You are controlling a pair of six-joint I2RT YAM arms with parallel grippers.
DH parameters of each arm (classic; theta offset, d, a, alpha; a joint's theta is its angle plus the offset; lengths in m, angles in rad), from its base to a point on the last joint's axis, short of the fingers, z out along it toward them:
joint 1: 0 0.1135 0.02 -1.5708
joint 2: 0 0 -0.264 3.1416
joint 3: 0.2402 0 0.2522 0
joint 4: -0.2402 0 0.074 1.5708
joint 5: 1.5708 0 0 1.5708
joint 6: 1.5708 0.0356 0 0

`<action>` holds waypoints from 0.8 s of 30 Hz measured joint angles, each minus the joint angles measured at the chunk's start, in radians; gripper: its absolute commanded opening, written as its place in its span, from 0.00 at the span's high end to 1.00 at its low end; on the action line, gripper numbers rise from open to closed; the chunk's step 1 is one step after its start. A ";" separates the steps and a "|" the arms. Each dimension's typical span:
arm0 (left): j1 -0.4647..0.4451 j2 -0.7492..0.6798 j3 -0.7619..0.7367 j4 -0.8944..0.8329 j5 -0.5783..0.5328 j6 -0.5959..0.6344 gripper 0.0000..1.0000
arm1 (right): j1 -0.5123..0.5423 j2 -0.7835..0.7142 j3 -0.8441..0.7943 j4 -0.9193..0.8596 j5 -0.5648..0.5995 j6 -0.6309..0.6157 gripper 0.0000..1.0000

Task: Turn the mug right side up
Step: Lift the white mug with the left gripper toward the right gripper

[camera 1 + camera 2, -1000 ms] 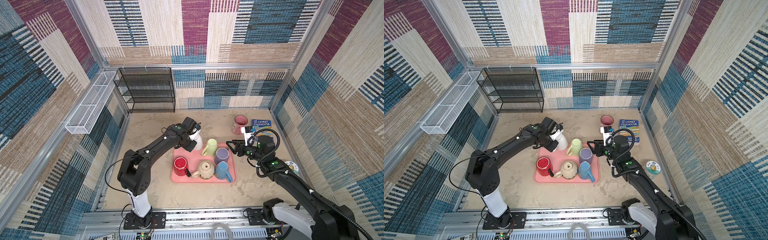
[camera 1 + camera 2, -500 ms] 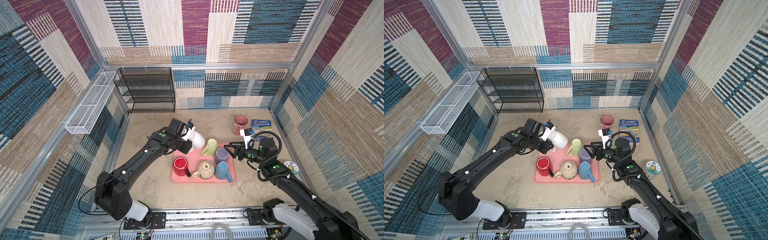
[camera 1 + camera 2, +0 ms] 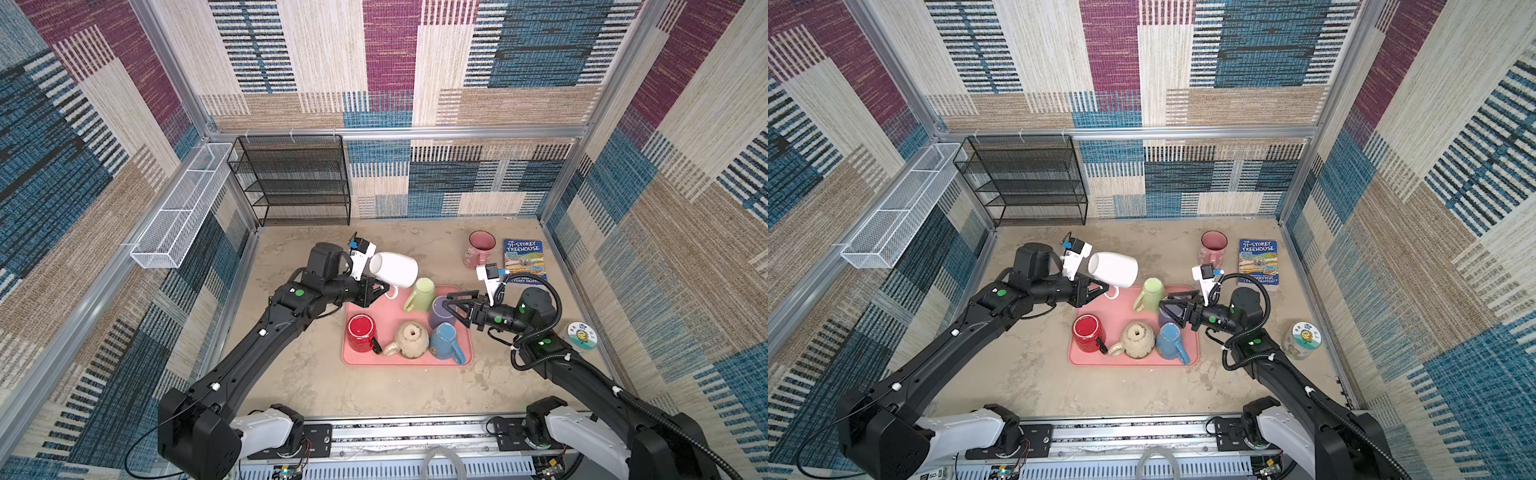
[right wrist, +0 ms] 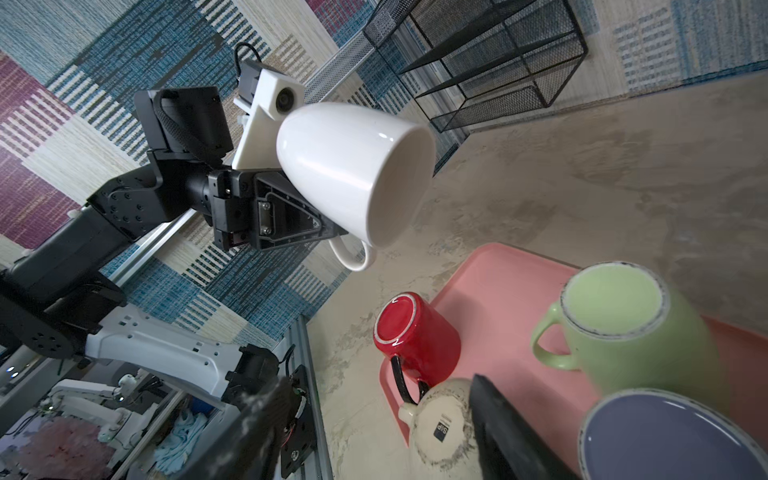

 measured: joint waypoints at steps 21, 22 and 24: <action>0.030 0.005 -0.123 0.554 0.250 -0.391 1.00 | 0.090 0.239 0.153 0.318 -0.054 0.215 0.40; 0.031 0.010 -0.123 0.570 0.253 -0.402 1.00 | 0.093 0.249 0.163 0.330 -0.054 0.219 0.41; 0.032 0.020 -0.123 0.600 0.260 -0.417 1.00 | 0.098 0.273 0.187 0.346 -0.057 0.225 0.42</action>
